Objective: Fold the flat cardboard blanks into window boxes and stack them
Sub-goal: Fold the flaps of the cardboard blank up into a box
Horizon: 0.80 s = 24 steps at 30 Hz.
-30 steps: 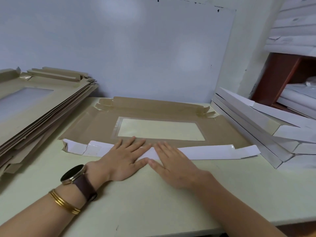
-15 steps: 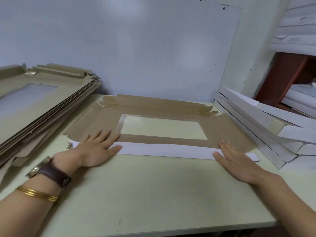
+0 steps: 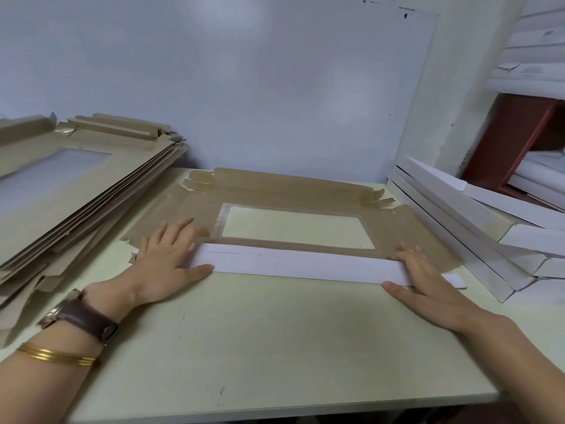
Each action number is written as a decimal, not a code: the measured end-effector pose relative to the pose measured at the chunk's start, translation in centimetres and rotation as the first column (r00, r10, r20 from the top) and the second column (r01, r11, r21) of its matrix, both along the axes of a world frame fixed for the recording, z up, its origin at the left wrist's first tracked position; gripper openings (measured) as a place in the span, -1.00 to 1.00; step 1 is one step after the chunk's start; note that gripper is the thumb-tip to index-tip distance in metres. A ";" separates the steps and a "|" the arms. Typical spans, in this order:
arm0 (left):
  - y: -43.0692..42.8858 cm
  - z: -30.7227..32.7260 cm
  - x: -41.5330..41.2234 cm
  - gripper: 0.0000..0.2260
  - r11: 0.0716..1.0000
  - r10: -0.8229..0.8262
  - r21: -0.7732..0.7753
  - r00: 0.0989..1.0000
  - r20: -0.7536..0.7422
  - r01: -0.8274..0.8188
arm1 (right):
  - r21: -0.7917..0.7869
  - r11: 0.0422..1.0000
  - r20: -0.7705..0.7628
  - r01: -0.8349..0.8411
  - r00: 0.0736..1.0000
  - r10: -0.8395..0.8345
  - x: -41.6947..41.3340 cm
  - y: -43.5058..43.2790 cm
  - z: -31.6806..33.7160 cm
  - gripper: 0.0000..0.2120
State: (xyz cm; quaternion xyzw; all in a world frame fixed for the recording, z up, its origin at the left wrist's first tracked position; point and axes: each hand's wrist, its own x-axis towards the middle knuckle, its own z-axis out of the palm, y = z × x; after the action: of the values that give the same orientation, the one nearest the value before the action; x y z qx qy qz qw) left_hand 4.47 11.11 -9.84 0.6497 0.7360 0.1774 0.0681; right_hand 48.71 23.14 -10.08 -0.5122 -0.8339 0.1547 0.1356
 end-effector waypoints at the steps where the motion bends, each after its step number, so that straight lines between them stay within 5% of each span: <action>1: -0.1 0.2 0.2 -0.44 0.999 -0.020 0.029 0.999 -0.026 0.020 | 0.026 1.000 0.013 -0.001 1.000 0.001 0.0 -0.1 -0.1 -0.60; 7: -0.2 0.4 0.5 -0.24 0.984 -0.133 0.097 0.979 -0.156 0.150 | 0.278 0.960 0.101 0.027 0.993 -0.057 -0.6 -0.5 -0.1 -0.62; 14: 0.1 0.1 0.5 -0.68 0.964 -0.161 0.182 0.968 -0.191 0.196 | 0.263 0.961 0.092 -0.080 0.994 0.058 -0.6 -0.3 0.3 -0.78; 24: -0.3 1.5 1.0 -0.58 0.973 -0.131 0.142 0.944 -0.304 0.181 | 0.307 0.947 0.174 -0.092 0.984 0.039 -1.0 -0.1 1.3 -0.76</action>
State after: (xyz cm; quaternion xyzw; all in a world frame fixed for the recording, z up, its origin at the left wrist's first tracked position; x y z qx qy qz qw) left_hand 5.48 10.84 -8.32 0.7285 0.6666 0.1344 -0.0827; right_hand 47.73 23.04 -8.74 -0.4669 -0.8729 -0.0184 0.1401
